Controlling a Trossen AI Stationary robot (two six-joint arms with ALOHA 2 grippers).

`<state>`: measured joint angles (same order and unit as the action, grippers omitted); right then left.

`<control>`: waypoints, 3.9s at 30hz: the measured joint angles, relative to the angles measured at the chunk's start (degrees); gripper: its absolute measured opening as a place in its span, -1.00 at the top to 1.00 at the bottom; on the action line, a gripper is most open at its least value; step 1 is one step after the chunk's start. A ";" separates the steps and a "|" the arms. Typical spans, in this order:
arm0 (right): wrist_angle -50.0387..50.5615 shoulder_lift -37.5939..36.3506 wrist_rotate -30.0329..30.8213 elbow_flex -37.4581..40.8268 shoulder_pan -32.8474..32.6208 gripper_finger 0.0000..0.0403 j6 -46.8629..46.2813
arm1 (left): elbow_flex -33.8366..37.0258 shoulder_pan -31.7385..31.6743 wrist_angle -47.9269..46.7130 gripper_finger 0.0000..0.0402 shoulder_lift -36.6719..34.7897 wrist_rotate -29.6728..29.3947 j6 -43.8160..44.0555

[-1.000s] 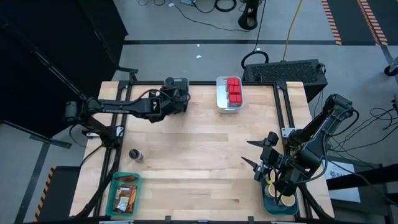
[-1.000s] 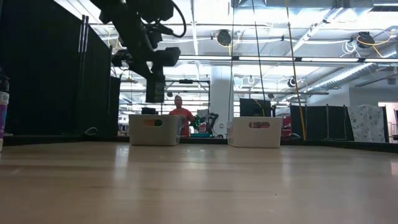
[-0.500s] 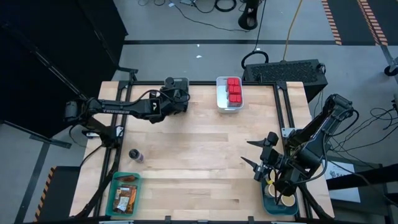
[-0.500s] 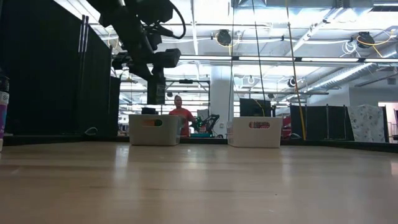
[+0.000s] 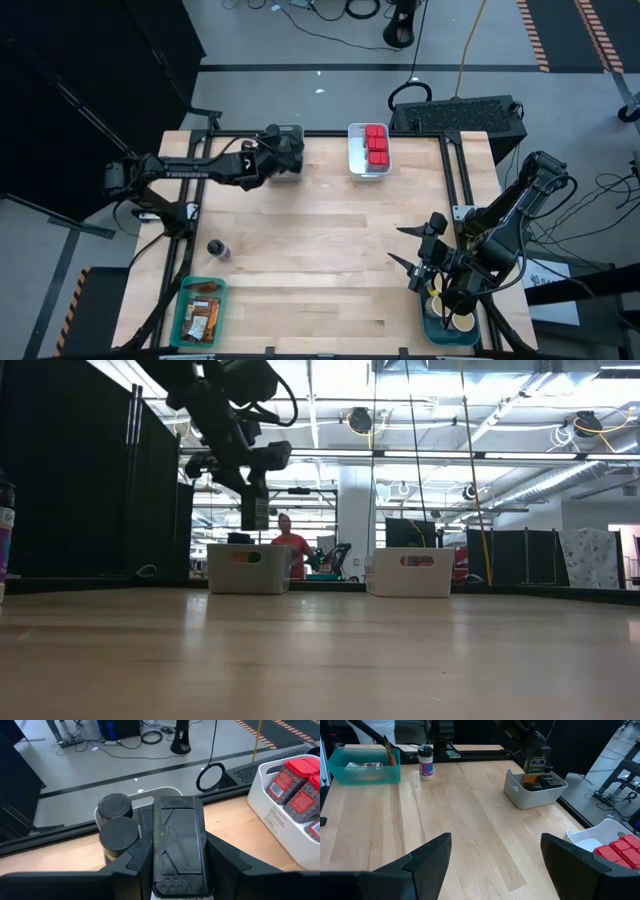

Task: Sort spices by type
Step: Put the black spice can into the gray bin

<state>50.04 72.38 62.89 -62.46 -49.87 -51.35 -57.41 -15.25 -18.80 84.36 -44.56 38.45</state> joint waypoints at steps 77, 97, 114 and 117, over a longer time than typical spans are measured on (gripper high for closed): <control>-0.04 2.64 -0.21 0.00 1.55 -0.44 0.15 | 13.05 -1.66 18.39 0.31 4.57 4.03 3.26; -0.04 2.64 -0.22 0.00 1.55 -0.44 0.02 | 13.05 -1.64 18.44 0.07 4.57 4.47 3.15; -0.03 2.62 -0.22 0.00 1.55 -0.44 0.07 | 12.95 -2.92 7.23 0.48 -7.38 16.23 -10.33; -0.02 2.62 -0.22 0.00 1.55 -0.44 0.07 | 12.96 -4.94 1.29 0.85 -8.08 18.36 -10.31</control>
<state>50.02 75.00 62.67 -62.46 -48.31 -51.29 -44.45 -20.19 -17.51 76.27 -26.21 28.14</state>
